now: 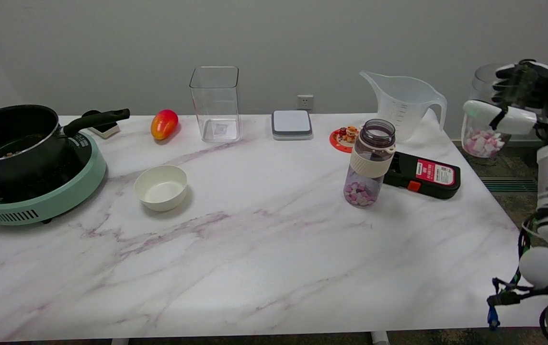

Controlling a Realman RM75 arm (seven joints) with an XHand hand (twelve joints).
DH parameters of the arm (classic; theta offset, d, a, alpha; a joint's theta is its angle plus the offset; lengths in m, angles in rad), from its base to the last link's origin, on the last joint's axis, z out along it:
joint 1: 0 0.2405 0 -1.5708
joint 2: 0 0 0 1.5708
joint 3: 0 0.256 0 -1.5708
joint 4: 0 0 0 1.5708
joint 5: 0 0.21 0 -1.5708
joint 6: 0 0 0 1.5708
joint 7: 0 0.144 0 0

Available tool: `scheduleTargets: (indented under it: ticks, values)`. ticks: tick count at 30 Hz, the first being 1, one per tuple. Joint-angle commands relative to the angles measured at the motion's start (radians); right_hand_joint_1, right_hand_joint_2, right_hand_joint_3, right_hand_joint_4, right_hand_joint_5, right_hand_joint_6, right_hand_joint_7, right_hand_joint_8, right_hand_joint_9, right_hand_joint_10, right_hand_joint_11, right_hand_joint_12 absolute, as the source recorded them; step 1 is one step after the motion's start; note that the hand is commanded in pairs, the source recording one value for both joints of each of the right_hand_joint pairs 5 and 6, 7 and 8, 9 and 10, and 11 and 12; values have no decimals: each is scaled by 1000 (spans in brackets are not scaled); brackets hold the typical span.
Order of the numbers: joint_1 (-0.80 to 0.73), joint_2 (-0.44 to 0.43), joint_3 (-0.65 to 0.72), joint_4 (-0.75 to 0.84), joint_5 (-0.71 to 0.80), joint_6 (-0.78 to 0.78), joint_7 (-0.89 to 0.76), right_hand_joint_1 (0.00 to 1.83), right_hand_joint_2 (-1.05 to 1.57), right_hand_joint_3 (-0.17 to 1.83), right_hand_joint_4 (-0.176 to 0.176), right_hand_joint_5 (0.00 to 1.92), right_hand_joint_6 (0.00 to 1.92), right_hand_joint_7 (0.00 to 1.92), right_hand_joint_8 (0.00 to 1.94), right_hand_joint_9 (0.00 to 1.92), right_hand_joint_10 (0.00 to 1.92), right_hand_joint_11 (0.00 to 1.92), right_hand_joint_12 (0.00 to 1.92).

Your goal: Pour the contents of the measuring cup into the bottle.

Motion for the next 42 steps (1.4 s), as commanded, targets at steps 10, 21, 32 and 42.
scheduleTargets:
  ticks: [10, 21, 32, 42]
  values:
    - [214, 103, 75, -12, -288, -342, -196, 1232, 1443, 490, 0, 1900, 1900, 1759, 1759, 1638, 1638, 1373, 1373]
    - [212, 97, -23, 1, -291, -227, -248, 1176, 1539, 409, 0, 1916, 1916, 1770, 1770, 1656, 1656, 1395, 1395]
    - [188, 46, -77, 60, -286, -130, -248, 1163, 1567, 382, 0, 1920, 1920, 1770, 1770, 1658, 1658, 1393, 1393]
    - [123, 32, -47, 135, -309, -101, -277, 1179, 1542, 394, 0, 1900, 1900, 1762, 1762, 1649, 1649, 1382, 1382]
